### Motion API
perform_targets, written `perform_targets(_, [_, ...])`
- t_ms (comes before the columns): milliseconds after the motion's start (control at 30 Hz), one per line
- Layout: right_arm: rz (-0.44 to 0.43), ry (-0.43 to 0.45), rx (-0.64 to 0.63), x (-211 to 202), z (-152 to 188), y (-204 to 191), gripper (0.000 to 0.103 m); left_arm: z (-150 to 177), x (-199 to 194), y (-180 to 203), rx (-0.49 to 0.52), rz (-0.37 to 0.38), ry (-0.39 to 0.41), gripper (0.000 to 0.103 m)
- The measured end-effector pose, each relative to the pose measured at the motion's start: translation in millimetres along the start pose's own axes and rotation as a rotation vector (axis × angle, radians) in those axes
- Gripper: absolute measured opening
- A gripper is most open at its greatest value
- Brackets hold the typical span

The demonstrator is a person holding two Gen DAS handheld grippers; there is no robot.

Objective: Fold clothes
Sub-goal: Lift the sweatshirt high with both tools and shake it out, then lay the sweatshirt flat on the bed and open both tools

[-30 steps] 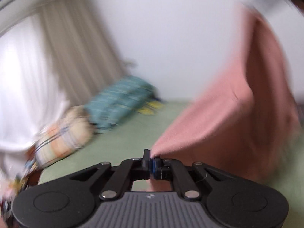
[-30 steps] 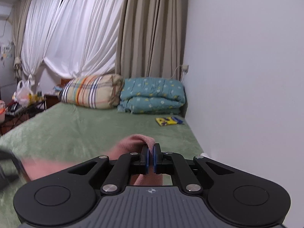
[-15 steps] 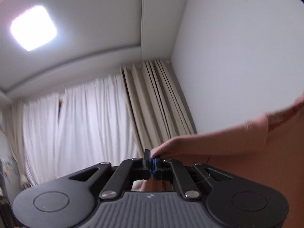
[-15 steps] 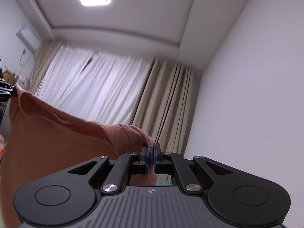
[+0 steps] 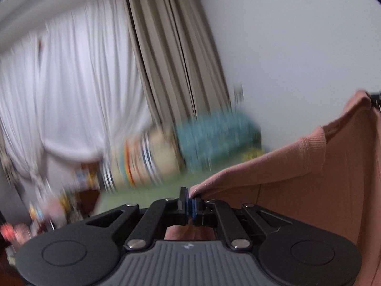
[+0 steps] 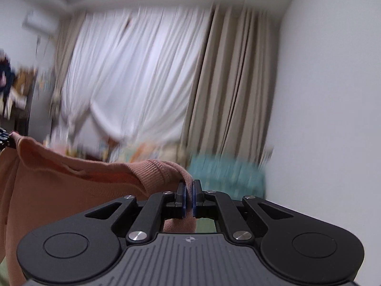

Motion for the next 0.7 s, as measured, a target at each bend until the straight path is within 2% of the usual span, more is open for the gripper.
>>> perform_targets(33, [-0.005,-0.026,-0.003,16.4,10.3,-4.4,0.004,22.0,36.6,-2.5,-0.032,0.012,-0.071,0.002])
perform_targets(67, [-0.015,-0.087,-0.01,54.7,35.0,-13.7,0.004,39.5,72.6,-4.5,-0.074,0.027,-0.13,0.002])
perform_targets(100, [-0.014,-0.126,-0.019,82.8,51.6,-20.8,0.004,48.7,89.2,-9.2,-0.099,0.033,-0.162,0.002])
perform_targets(133, [-0.007,-0.148,-0.034,101.5,61.3,-26.2,0.004,60.2,123.7,-15.0,-0.128,0.031,-0.212,0.002])
perform_targets(167, [0.009,-0.176,-0.066,133.9,75.2,-37.5,0.004,65.9,130.9,-18.5,-0.137,0.025,-0.228,0.002])
perform_targets(200, [0.024,-0.196,-0.097,166.7,85.7,-49.9,0.004,68.0,157.5,-22.1,-0.142,0.007,-0.253,0.002])
perform_targets(233, [0.032,-0.202,-0.106,181.5,88.7,-56.2,0.004,63.4,180.4,-27.8,-0.139,-0.024,-0.268,0.002])
perform_targets(333, [0.084,-0.179,-0.155,270.5,73.4,-85.5,0.004,24.5,233.9,-76.8,-0.185,-0.135,-0.251,0.003])
perform_targets(400, [0.11,-0.162,-0.196,301.0,58.1,-100.2,0.008,1.4,258.1,-94.2,-0.247,-0.19,-0.239,0.015])
perform_targets(433, [0.128,-0.199,-0.211,328.6,56.2,-109.2,0.027,-2.8,278.6,-107.7,-0.289,-0.199,-0.256,0.04])
perform_targets(467, [0.143,-0.239,-0.221,352.4,55.6,-116.7,0.038,-1.3,287.9,-112.4,-0.303,-0.193,-0.288,0.066])
perform_targets(500, [0.147,-0.287,-0.21,363.4,61.2,-119.3,0.049,1.0,295.3,-115.7,-0.314,-0.186,-0.321,0.071])
perform_targets(567, [0.106,-0.351,-0.157,373.6,78.9,-119.5,0.05,14.7,291.3,-116.4,-0.321,-0.174,-0.349,0.072])
perform_targets(633, [0.008,-0.408,-0.097,365.1,105.1,-112.2,0.06,50.7,282.3,-118.7,-0.331,-0.082,-0.401,0.073])
perform_targets(700, [-0.064,-0.466,-0.07,343.7,138.2,-99.3,0.06,76.8,271.8,-111.5,-0.344,-0.04,-0.441,0.073])
Point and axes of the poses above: each gripper's, at about its wrist camera, not at the fingertips, and x roughly the way its jaws point, y to its right, z to its underside, the point moved 3 cm from there along x, roughly the way its jaws point, and after that the axes turned 9 degrees about z, right-handed, at the moved point
